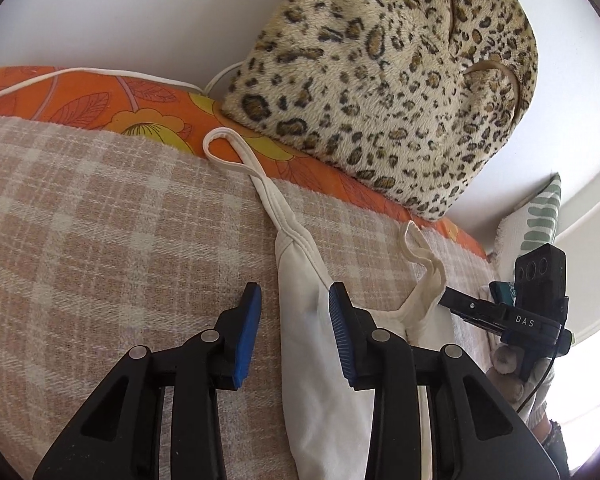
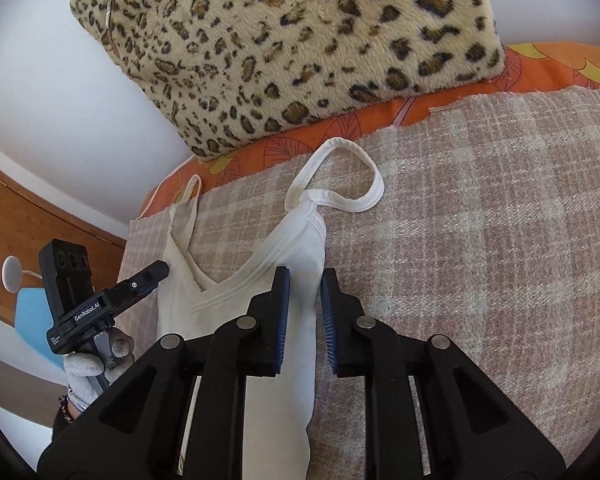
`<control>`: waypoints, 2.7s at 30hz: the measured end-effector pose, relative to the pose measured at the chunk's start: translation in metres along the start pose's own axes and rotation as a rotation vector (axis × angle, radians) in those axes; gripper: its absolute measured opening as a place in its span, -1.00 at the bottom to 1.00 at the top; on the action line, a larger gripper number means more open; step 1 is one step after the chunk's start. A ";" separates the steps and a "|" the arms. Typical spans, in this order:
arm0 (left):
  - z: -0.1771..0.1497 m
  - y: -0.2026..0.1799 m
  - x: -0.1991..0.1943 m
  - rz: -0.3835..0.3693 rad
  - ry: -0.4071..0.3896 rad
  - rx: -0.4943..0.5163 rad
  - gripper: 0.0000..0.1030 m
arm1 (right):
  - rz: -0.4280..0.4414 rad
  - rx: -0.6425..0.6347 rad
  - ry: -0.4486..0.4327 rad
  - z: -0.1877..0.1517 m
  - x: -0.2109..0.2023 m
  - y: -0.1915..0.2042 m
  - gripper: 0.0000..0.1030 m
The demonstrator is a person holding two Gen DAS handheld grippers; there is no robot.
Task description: Fold small clothes
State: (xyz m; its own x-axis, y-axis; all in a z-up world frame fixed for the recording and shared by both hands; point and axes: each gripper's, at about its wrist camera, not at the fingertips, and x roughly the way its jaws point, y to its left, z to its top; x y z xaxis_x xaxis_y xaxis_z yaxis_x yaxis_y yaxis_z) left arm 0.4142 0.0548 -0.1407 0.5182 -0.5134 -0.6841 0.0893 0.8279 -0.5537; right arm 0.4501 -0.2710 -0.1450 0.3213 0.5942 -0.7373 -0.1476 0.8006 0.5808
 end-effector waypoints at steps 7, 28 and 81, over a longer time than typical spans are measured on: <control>0.007 -0.012 0.009 0.040 -0.005 0.027 -0.41 | -0.007 0.005 0.030 0.012 0.019 0.002 -0.65; 0.012 -0.046 -0.029 -0.001 -0.117 0.093 -0.95 | -0.070 -0.050 -0.082 0.018 -0.026 0.038 -0.84; 0.011 -0.027 0.001 0.016 -0.037 -0.024 -0.30 | -0.081 0.027 -0.019 0.025 0.007 0.006 -0.22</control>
State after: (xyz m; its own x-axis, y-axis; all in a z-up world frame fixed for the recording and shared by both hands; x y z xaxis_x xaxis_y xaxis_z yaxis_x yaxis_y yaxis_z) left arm 0.4220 0.0340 -0.1210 0.5502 -0.4911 -0.6754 0.0605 0.8301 -0.5544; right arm 0.4748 -0.2647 -0.1380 0.3487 0.5258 -0.7759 -0.0948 0.8434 0.5289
